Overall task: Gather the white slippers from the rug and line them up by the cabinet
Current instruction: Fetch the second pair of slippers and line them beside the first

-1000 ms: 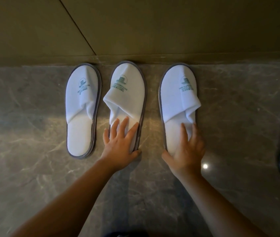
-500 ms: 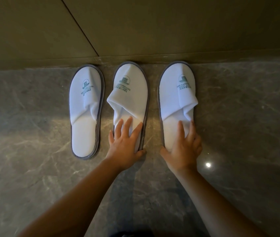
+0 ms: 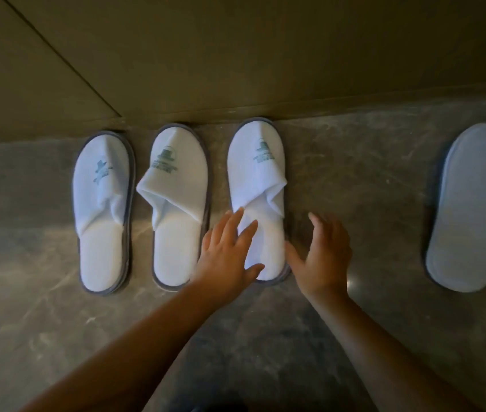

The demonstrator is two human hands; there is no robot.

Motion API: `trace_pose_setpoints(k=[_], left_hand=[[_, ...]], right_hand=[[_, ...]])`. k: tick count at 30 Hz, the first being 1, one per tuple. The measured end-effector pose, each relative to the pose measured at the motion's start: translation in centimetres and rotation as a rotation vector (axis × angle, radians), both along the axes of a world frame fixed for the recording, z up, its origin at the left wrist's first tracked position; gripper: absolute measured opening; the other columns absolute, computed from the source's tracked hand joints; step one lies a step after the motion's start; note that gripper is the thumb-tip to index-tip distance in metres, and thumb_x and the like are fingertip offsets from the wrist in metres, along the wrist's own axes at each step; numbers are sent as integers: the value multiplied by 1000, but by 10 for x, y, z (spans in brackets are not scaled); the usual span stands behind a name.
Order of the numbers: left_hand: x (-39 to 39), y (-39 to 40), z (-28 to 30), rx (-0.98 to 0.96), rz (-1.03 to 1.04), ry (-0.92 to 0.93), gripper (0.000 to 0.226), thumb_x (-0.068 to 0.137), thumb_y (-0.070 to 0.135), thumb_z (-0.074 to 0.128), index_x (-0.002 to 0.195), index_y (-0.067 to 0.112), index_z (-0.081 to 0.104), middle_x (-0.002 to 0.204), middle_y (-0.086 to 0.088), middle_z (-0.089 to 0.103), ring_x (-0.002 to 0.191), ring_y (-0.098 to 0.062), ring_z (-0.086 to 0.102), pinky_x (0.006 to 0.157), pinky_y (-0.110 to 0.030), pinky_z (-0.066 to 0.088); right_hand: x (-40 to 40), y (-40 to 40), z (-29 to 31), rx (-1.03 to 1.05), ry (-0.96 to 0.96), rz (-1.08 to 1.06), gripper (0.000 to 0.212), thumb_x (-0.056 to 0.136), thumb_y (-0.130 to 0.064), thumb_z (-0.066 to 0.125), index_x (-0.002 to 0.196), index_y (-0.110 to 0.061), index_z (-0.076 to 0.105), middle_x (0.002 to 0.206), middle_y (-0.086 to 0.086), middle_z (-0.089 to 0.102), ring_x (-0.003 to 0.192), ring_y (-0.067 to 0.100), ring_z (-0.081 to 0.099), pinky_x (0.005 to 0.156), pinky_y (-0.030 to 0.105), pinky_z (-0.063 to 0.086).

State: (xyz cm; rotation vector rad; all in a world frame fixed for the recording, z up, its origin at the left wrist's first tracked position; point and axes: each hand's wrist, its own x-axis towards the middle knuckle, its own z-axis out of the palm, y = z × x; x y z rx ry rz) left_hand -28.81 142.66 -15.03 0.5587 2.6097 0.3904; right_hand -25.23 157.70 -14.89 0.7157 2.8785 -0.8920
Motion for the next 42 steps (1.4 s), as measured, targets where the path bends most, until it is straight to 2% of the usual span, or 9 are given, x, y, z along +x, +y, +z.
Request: trace_pose_setpoints(k=[11,21,27,30,31,33,36,39,42], left_hand=[[2,40,-15,-35,-74,-7,76,77,41,59,139,18,19,152,-15,15,140,-33,8,113,-50,11],[5,49,-10,-94,-91,2,73,78,38,59,138,15,23,152,-16,15,139,-34,11,112,-51,15],[5,52,-8,-101,-103,6,71,79,36,59,137,15,24,152,-17,16,139,-34,11,112,-52,15],[5,52,-7,-103,-119,15,70,79,35,59,137,14,26,151,-17,18,139,-35,13,112,-52,17],[5,52,-6,-105,-125,16,70,79,35,59,137,14,26,151,-17,19,139,-35,14,112,-51,17],[4,52,-6,-111,-133,10,68,80,36,58,136,15,27,151,-17,18,139,-34,14,112,-51,17],[2,51,-7,-117,-151,13,67,80,37,57,136,16,28,151,-16,19,139,-34,14,112,-51,17],[3,50,-8,-116,-159,16,67,80,39,57,136,17,27,151,-15,18,139,-34,13,112,-50,17],[2,50,-8,-113,-161,15,67,80,40,56,136,17,28,151,-15,18,139,-34,14,112,-51,17]], right_hand=[[60,156,-21,188,-205,-431,88,71,-38,69,139,-12,18,151,25,9,138,42,8,112,54,11],[59,179,-25,74,-129,-508,90,66,-33,74,136,-8,23,140,30,30,128,43,29,104,51,25],[65,136,-8,-297,185,-392,81,64,-18,78,130,-1,35,133,25,43,123,35,41,105,46,33],[70,111,-1,-664,266,-331,56,70,-21,71,118,-20,43,113,2,56,99,-2,55,82,13,46],[74,107,-1,-696,266,-323,47,73,-21,68,114,-23,46,102,-5,58,87,-8,57,71,5,44],[79,109,-1,-607,257,-337,26,79,-17,63,104,-13,55,79,-3,59,67,2,59,55,2,40],[83,126,0,-356,252,-419,14,81,-14,61,85,0,58,70,8,58,58,15,52,54,7,39],[82,138,2,-416,169,-436,20,83,-14,58,95,2,59,85,7,61,77,27,62,69,39,56],[78,136,0,-461,72,-373,22,84,-14,57,99,1,59,93,10,63,88,33,63,73,50,57]])
